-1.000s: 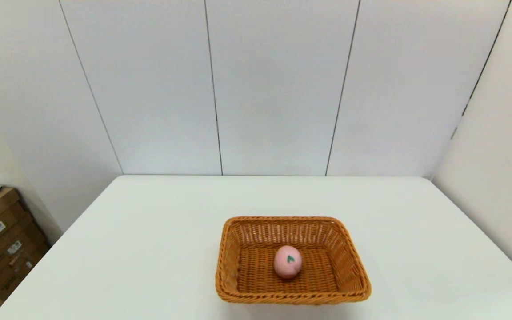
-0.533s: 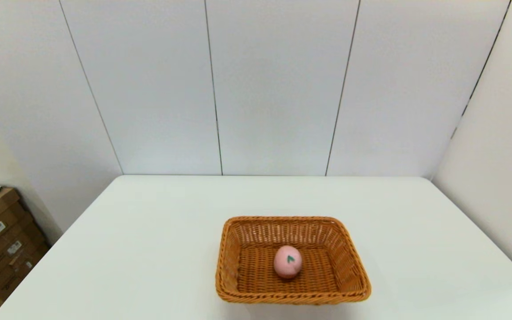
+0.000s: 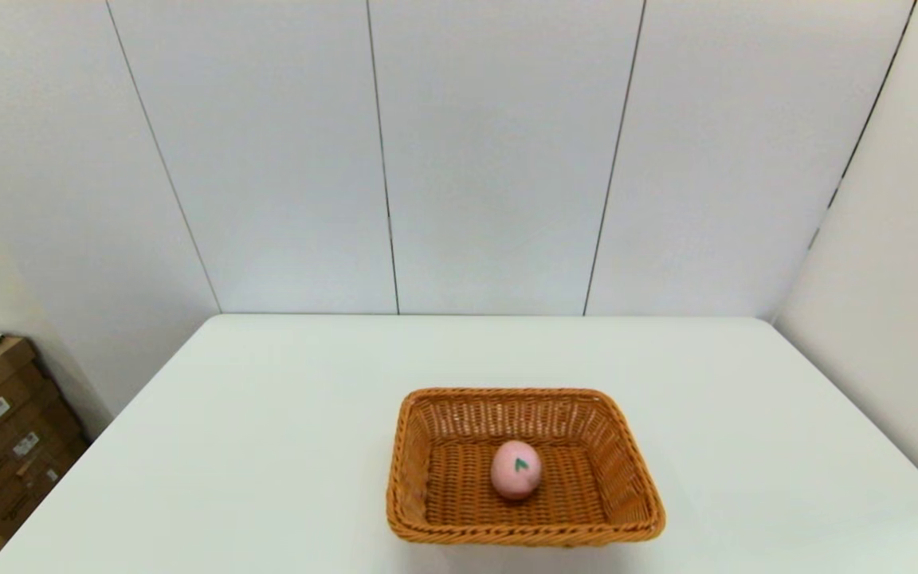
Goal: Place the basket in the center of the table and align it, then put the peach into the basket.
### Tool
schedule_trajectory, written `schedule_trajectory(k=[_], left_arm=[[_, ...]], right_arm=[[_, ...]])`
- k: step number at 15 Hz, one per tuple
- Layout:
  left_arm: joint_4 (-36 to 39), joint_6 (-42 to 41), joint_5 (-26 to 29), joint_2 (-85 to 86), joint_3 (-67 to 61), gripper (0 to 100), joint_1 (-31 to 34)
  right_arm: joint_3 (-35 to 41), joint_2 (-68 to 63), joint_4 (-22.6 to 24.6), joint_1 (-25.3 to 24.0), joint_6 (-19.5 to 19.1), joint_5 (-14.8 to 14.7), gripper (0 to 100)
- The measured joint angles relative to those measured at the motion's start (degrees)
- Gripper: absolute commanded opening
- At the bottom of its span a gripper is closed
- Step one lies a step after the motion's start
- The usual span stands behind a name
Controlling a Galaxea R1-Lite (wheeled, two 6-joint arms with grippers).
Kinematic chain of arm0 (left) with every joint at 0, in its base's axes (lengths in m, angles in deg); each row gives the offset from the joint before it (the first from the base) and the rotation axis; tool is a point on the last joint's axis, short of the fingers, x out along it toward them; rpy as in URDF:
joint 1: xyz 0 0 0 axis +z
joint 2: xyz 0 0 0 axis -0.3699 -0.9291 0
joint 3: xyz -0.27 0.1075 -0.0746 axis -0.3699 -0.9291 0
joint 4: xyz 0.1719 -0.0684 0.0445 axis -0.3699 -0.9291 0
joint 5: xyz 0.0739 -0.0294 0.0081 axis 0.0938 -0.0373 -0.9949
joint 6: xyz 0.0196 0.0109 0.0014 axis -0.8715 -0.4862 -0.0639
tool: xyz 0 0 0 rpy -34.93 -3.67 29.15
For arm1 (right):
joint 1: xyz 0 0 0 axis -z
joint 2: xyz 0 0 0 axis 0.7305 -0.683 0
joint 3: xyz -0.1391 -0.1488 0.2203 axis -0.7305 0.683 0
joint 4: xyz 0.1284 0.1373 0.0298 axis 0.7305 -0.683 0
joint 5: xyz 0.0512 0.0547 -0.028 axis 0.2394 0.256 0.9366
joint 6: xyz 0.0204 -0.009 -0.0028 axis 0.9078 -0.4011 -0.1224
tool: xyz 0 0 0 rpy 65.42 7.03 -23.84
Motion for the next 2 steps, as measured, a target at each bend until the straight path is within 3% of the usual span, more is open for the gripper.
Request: schedule_trajectory(k=[2], left_arm=[[0.00, 0.00, -0.02, 0.00, 0.00, 100, 0.00]], right_arm=[[0.00, 0.00, 0.04, 0.00, 1.18, -0.17, 100]])
